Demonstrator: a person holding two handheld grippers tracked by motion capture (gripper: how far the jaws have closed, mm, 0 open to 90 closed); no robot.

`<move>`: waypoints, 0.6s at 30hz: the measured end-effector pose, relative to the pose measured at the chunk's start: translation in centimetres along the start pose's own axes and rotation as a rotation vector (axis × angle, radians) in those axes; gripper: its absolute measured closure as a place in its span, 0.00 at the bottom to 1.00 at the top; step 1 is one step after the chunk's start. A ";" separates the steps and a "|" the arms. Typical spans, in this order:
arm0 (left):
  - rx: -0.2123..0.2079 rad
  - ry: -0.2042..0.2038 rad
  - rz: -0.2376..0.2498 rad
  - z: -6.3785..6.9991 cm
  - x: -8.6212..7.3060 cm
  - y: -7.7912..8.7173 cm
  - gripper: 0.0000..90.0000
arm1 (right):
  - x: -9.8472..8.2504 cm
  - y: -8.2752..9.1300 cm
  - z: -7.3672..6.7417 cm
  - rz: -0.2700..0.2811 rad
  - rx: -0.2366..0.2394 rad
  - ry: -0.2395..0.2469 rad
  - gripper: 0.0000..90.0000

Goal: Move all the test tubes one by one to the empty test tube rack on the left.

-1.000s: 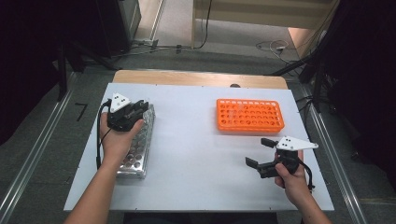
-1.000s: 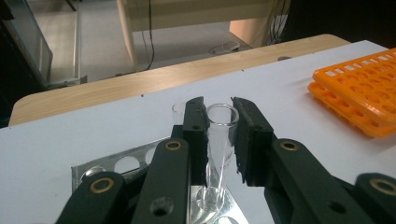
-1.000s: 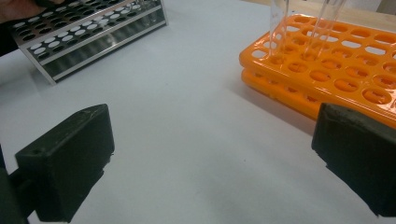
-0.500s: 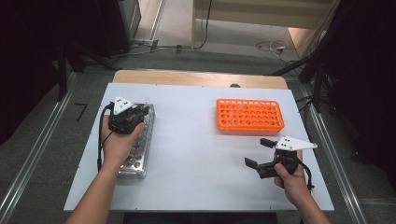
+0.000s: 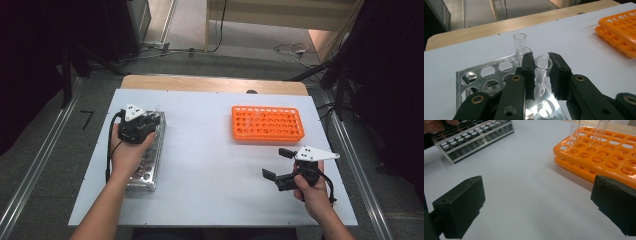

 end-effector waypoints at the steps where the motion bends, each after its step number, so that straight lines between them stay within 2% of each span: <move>1: -0.001 0.001 -0.004 0.0 0.0 0.0 0.82 | 0.0 0.0 0.0 -0.001 0.000 0.000 0.00; 6: -0.013 0.014 -0.019 0.0 -0.2 -0.1 0.81 | 0.0 -0.1 -0.1 -0.001 -0.001 0.001 0.00; 12: -0.019 0.037 -0.011 -0.1 0.1 0.2 0.68 | 0.1 0.0 -0.1 0.004 0.000 0.002 0.00; 15: -0.025 0.056 0.006 0.0 0.4 0.5 0.53 | 0.2 0.0 0.0 0.006 -0.001 0.001 0.00; 18: -0.041 0.064 0.027 0.2 0.7 0.9 0.44 | 0.3 -0.1 0.0 0.011 -0.001 -0.004 0.00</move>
Point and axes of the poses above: each handheld gripper's, and its own axes: y roughly backward along the jaws, x roughly out of its top, z roughly to its right, the point moved 6 cm from there along -y, roughly forward along the jaws, and after that the axes turned 13 degrees about z, right-handed, at the moved point
